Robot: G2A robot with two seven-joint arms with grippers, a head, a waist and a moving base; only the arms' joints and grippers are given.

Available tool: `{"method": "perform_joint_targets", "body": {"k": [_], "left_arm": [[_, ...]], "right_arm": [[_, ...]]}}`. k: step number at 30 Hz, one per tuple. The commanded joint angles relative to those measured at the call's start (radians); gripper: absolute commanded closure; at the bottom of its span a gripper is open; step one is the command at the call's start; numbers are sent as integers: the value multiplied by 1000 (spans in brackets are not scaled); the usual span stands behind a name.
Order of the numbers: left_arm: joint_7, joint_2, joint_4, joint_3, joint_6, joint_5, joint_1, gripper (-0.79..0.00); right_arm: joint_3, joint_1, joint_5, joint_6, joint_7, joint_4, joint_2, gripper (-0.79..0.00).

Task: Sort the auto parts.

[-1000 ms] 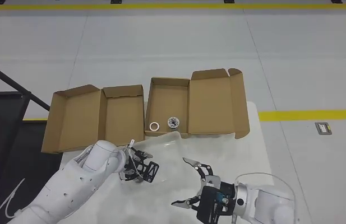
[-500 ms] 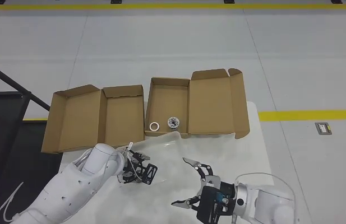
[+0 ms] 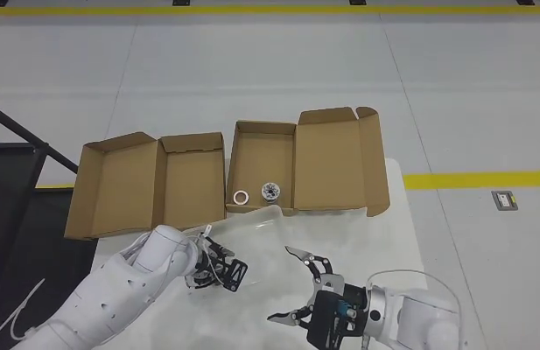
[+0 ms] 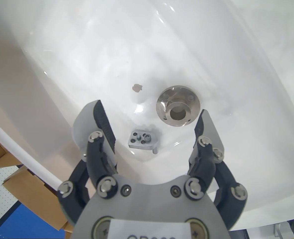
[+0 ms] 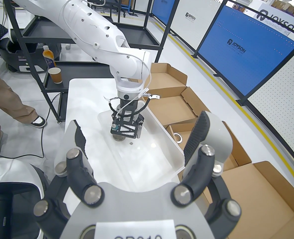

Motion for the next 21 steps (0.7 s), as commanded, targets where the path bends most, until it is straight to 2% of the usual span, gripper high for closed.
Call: {"method": "perform_joint_targets", "body": {"k": [1, 9, 10, 11, 12, 15, 17, 19, 21], "left_arm": [[6, 0, 9, 16, 0, -8, -8, -720], [0, -1, 45, 79, 0, -60, -46, -739], [-4, -2, 49, 86, 0, -69, -51, -720], [-9, -3, 54, 94, 0, -79, -55, -603], [-13, -5, 58, 101, 0, -89, -60, -548], [-29, -10, 71, 124, 0, -114, -74, -483], [-37, -13, 79, 139, 0, -129, -82, -474], [-44, -15, 87, 156, 0, -137, -92, -502], [-50, -18, 91, 170, 0, -146, -101, -483]], "right_arm": [[0, 0, 0, 0, 0, 0, 0, -785], [0, 0, 0, 0, 0, 0, 0, -785], [0, 0, 0, 0, 0, 0, 0, -785], [0, 0, 0, 0, 0, 0, 0, -785], [0, 0, 0, 0, 0, 0, 0, -785], [0, 0, 0, 0, 0, 0, 0, -785], [0, 0, 0, 0, 0, 0, 0, -785], [0, 0, 0, 0, 0, 0, 0, -785], [0, 0, 0, 0, 0, 0, 0, -785]]}}
